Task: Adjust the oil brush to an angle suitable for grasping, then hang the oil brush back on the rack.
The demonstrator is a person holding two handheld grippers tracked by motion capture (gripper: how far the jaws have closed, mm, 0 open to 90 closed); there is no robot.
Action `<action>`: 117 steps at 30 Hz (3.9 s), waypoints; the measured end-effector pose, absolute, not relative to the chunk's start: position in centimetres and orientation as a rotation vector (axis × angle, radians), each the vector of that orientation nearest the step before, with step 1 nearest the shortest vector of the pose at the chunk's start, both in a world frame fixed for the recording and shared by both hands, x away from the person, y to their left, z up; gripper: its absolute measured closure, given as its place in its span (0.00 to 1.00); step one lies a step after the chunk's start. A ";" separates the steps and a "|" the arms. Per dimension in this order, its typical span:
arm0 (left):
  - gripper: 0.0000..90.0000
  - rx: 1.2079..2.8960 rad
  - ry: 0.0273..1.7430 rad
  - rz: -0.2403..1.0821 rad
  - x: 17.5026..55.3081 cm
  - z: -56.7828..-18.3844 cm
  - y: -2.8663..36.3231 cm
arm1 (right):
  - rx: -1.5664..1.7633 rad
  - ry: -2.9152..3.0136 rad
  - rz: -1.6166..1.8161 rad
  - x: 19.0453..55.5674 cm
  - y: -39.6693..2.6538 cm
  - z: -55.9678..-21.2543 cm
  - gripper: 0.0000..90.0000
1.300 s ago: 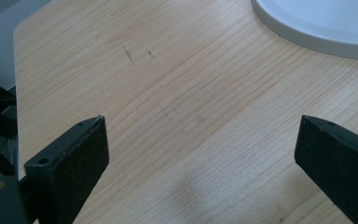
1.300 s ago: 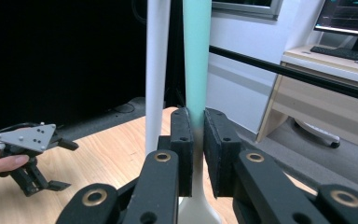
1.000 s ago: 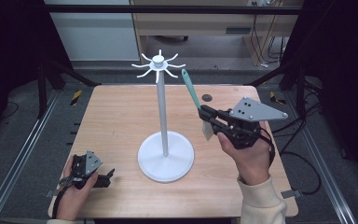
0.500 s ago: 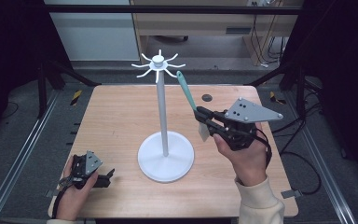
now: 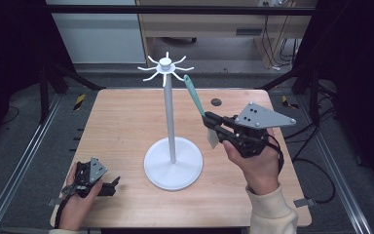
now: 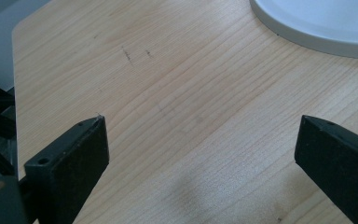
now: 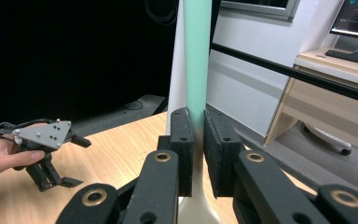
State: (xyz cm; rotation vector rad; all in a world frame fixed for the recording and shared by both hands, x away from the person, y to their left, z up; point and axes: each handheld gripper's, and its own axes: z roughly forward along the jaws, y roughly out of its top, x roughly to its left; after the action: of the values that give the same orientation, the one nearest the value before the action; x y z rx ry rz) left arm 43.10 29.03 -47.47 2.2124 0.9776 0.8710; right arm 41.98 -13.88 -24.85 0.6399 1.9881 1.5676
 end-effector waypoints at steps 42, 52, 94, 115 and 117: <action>0.03 2.220 0.981 0.871 43.1 -47.5 29.1 | 0.679 2.014 1.579 44.3 -11.4 -25.6 0.92; 0.03 2.223 0.980 0.869 43.1 -47.6 29.1 | 0.687 2.018 1.597 44.7 -10.8 -26.1 0.91; 0.03 2.221 0.981 0.873 43.1 -47.5 29.1 | 0.978 1.899 1.261 47.2 -17.0 -31.1 0.10; 0.03 2.219 0.980 0.877 43.1 -47.5 29.1 | 1.135 1.923 1.154 48.1 -20.4 -38.6 0.14; 0.03 2.219 0.981 0.876 43.1 -47.5 29.1 | 1.145 1.941 1.133 48.1 -20.4 -39.5 0.14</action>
State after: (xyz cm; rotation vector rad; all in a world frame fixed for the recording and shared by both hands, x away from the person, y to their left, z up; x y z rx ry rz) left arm 43.09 29.12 -47.48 2.2194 0.9811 0.8762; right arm 48.12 -20.43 -39.47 1.1453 1.9411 1.1332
